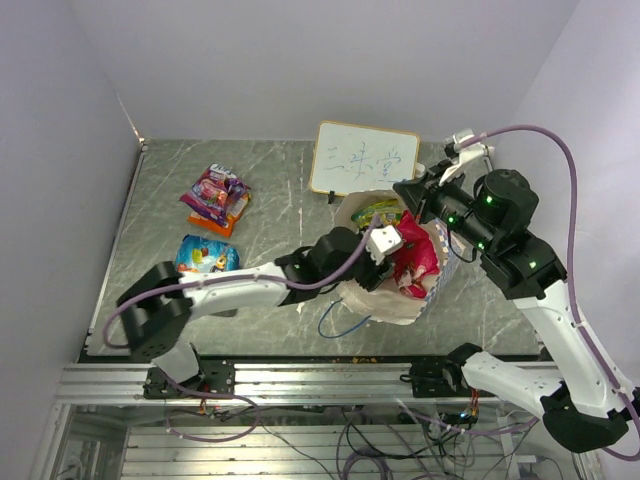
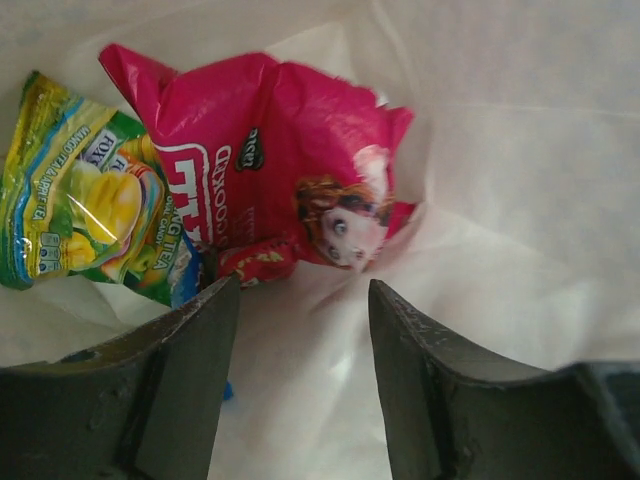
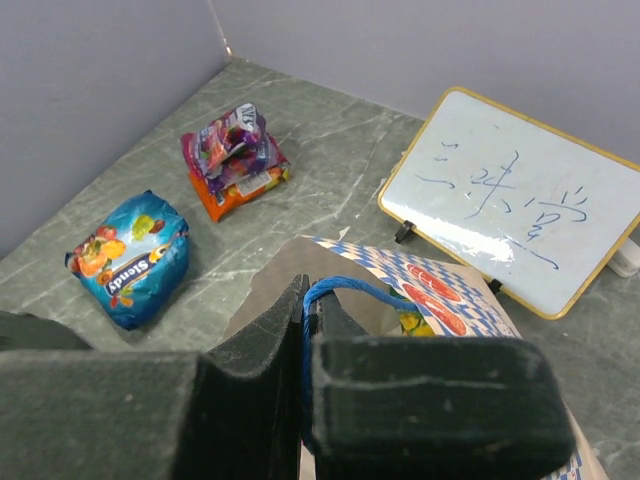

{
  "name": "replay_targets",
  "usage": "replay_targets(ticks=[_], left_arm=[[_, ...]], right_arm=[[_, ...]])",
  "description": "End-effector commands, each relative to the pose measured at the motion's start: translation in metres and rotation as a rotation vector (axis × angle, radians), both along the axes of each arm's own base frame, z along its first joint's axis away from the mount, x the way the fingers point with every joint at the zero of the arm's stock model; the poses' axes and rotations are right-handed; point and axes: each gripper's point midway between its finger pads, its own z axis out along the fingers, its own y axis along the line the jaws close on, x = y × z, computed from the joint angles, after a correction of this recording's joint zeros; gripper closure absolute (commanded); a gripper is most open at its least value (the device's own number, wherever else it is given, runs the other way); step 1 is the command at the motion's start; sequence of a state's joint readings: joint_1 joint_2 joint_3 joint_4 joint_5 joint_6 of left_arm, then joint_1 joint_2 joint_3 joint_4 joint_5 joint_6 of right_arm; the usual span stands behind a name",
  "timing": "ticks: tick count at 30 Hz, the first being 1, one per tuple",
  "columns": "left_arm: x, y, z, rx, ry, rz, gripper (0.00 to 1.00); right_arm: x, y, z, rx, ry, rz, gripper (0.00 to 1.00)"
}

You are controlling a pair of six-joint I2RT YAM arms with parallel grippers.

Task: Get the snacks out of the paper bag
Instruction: Take out the snack from the paper bag.

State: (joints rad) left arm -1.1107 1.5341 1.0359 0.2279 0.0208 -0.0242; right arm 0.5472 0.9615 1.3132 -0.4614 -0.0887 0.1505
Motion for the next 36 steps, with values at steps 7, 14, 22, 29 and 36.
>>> replay_targets(ticks=[7,14,22,29,36], left_arm=[[0.072,-0.045,-0.013,-0.024,-0.163,0.147,0.24],[0.096,-0.062,-0.039,0.023,-0.173,0.186,0.16],[0.115,-0.068,-0.056,0.061,-0.167,0.188,0.23],[0.101,-0.084,-0.053,0.037,-0.121,0.072,0.57],[0.098,-0.086,-0.047,0.013,-0.083,0.07,0.87]], right_arm=[[-0.006,-0.012,0.031,0.041,-0.049,-0.046,1.0],[-0.006,-0.009,0.032,0.002,-0.057,-0.022,1.0],[-0.005,-0.011,0.033,-0.016,-0.072,-0.025,1.0],[-0.006,-0.013,0.029,-0.005,-0.077,-0.031,1.0],[-0.005,-0.015,0.031,-0.023,-0.092,-0.036,1.0]])
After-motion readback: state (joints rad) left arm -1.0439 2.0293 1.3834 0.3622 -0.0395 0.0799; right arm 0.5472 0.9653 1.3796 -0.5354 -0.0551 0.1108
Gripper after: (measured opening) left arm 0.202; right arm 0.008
